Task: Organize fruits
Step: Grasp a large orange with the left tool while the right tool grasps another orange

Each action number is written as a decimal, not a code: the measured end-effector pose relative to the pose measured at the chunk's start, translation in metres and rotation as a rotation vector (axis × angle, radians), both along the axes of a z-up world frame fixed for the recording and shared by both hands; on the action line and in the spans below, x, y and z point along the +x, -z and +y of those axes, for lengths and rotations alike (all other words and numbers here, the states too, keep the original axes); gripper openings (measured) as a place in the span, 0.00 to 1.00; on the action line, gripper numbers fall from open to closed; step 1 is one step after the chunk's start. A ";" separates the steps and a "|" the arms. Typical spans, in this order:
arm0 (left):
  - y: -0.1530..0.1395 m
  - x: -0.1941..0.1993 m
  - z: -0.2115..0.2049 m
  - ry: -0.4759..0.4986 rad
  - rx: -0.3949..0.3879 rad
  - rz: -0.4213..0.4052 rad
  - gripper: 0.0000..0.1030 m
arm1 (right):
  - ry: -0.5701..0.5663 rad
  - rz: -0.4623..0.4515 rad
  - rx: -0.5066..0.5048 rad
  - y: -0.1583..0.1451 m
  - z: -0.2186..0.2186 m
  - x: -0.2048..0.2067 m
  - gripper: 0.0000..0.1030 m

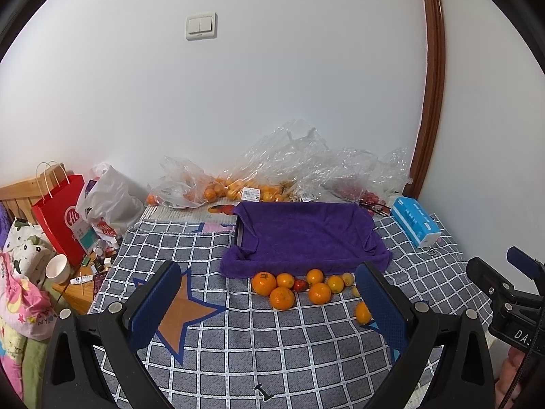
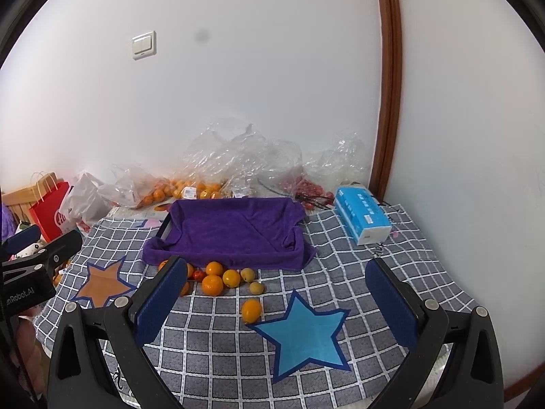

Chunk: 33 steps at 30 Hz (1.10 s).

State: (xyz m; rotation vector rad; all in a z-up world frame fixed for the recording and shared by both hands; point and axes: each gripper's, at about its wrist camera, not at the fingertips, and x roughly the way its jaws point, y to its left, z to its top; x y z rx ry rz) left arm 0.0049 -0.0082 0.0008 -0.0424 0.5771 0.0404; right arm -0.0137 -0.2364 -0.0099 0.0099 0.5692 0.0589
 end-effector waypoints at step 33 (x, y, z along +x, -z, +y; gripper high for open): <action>0.149 0.116 0.056 -0.008 -0.080 0.330 0.89 | -0.106 0.433 0.057 0.198 0.041 0.112 0.31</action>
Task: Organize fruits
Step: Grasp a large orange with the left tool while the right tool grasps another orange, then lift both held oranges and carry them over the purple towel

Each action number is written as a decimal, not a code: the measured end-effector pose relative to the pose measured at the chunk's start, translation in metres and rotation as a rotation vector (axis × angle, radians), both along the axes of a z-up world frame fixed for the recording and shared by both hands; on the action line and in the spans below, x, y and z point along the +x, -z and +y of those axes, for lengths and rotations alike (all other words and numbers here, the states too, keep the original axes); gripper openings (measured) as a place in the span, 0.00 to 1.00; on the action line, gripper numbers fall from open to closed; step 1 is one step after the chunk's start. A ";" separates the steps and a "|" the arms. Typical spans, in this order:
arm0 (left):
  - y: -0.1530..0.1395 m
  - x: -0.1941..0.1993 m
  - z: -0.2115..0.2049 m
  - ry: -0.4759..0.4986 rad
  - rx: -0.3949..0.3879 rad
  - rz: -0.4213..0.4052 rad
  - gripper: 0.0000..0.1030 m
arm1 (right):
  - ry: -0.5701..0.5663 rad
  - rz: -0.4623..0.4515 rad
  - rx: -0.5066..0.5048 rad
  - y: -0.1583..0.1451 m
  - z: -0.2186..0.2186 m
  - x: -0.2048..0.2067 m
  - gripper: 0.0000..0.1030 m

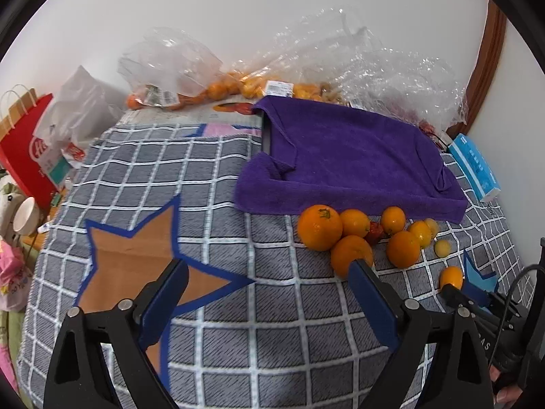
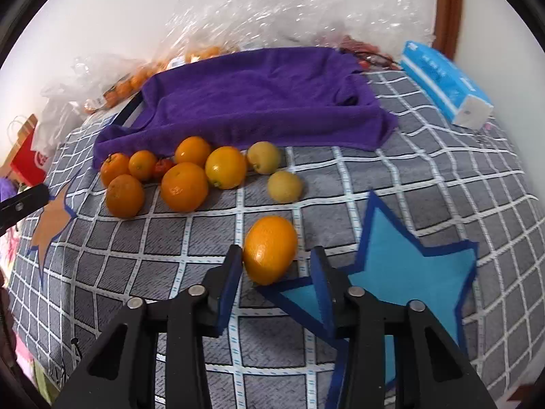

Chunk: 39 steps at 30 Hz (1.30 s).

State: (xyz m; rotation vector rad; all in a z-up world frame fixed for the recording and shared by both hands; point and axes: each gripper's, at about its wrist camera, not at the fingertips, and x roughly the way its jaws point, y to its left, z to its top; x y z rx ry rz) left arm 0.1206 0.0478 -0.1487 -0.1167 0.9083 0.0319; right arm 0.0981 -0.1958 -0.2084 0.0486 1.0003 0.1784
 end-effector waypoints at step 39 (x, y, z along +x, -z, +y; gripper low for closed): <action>0.031 0.068 -0.013 0.101 -0.128 0.141 0.39 | 0.040 -0.099 -0.022 -0.051 -0.017 0.040 0.31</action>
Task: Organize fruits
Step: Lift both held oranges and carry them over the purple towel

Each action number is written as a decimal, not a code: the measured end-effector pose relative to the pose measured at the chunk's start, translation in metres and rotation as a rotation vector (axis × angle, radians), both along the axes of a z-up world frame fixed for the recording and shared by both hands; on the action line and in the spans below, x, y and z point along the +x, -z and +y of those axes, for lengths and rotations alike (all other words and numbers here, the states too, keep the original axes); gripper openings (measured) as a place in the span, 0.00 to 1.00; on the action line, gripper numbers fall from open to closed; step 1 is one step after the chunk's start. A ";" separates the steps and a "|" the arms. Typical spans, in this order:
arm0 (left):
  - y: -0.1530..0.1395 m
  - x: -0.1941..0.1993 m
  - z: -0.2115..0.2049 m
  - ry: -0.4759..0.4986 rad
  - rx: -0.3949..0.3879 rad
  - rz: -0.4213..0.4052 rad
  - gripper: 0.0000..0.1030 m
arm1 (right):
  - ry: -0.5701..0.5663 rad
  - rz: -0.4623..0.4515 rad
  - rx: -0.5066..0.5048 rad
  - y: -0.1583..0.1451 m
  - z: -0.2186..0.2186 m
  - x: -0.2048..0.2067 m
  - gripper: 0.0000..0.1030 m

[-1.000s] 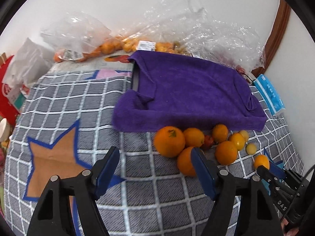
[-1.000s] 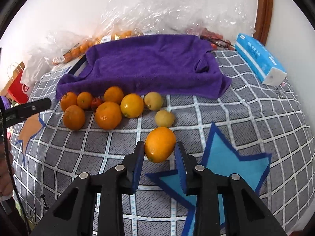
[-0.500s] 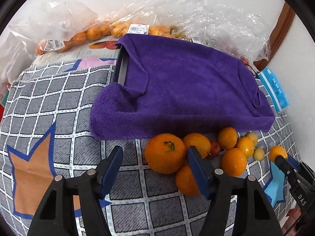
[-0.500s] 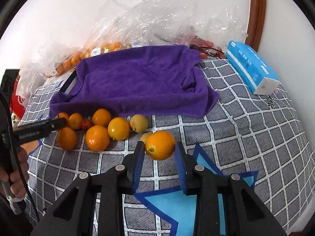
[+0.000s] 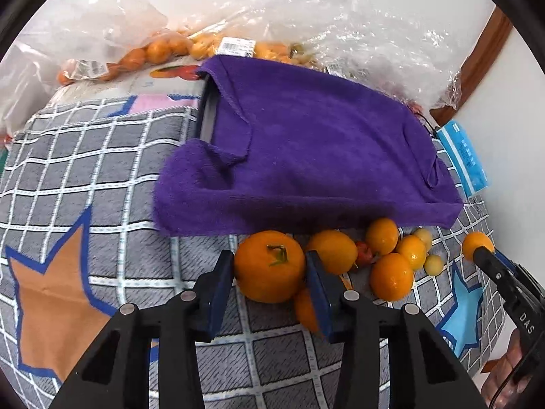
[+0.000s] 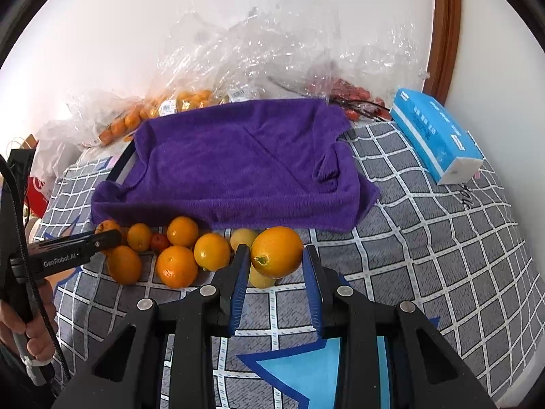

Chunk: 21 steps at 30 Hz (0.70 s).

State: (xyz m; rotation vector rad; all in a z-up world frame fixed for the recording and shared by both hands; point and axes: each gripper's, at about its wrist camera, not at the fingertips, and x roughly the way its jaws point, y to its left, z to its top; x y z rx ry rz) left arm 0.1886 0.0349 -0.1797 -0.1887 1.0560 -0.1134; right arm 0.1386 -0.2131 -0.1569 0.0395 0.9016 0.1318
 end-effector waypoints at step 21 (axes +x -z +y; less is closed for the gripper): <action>-0.097 -0.031 0.003 -0.017 0.001 -0.161 0.39 | -0.007 -0.134 -0.014 -0.068 -0.002 -0.003 0.30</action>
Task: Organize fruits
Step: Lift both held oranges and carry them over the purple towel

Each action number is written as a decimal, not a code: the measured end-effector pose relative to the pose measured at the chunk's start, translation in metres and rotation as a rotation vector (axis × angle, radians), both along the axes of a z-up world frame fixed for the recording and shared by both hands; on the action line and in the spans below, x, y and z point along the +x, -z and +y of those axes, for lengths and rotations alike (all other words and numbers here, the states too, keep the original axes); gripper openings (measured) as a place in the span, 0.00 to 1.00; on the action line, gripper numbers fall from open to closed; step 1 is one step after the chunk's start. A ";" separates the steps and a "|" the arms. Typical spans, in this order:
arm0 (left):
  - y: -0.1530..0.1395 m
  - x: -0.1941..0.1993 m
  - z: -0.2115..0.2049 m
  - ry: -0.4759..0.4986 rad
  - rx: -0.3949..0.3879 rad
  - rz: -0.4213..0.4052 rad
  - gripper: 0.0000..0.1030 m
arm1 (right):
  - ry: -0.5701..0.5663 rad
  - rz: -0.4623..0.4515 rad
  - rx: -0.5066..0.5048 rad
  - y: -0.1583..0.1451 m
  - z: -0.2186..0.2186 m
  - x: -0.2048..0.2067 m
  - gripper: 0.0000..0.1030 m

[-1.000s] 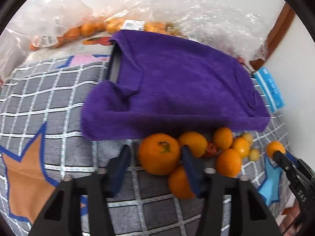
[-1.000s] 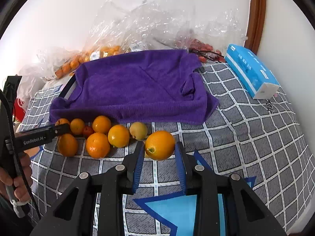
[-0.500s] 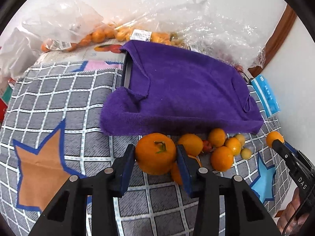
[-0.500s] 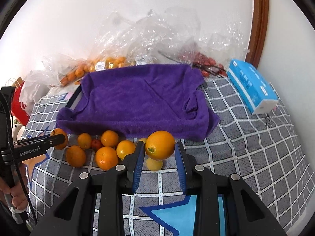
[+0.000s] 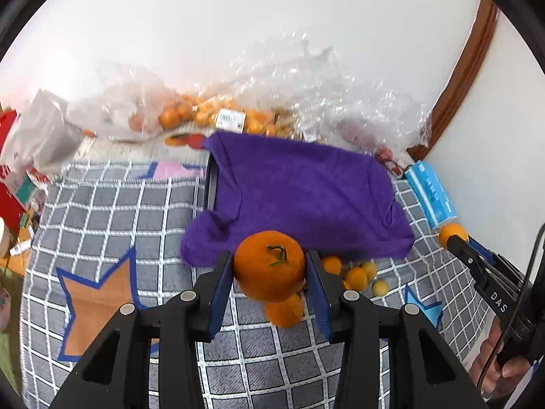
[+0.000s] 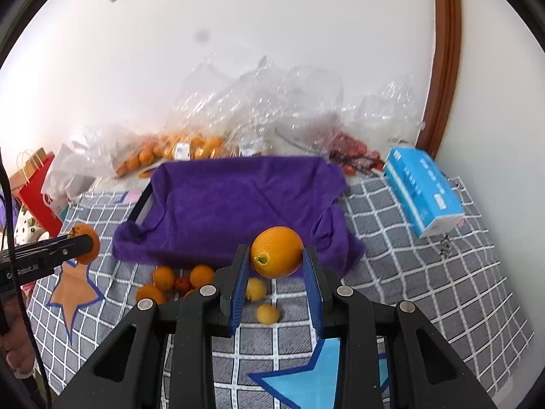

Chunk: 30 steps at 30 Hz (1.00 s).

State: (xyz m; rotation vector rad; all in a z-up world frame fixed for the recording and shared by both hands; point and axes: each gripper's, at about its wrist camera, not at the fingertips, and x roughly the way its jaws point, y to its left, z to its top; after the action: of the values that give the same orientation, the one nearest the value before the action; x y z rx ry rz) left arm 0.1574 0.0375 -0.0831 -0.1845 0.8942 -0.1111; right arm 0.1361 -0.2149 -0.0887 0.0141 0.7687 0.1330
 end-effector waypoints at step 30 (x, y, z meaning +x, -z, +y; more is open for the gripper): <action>-0.062 0.030 0.008 -0.024 0.016 -0.133 0.39 | 0.000 -0.129 0.007 -0.061 0.002 0.036 0.30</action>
State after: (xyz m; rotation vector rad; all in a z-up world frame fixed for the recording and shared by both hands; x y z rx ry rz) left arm 0.1872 0.0456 -0.0210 -0.1711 0.7597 -0.0926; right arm 0.1723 -0.2127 -0.0276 0.0120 0.6393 0.1352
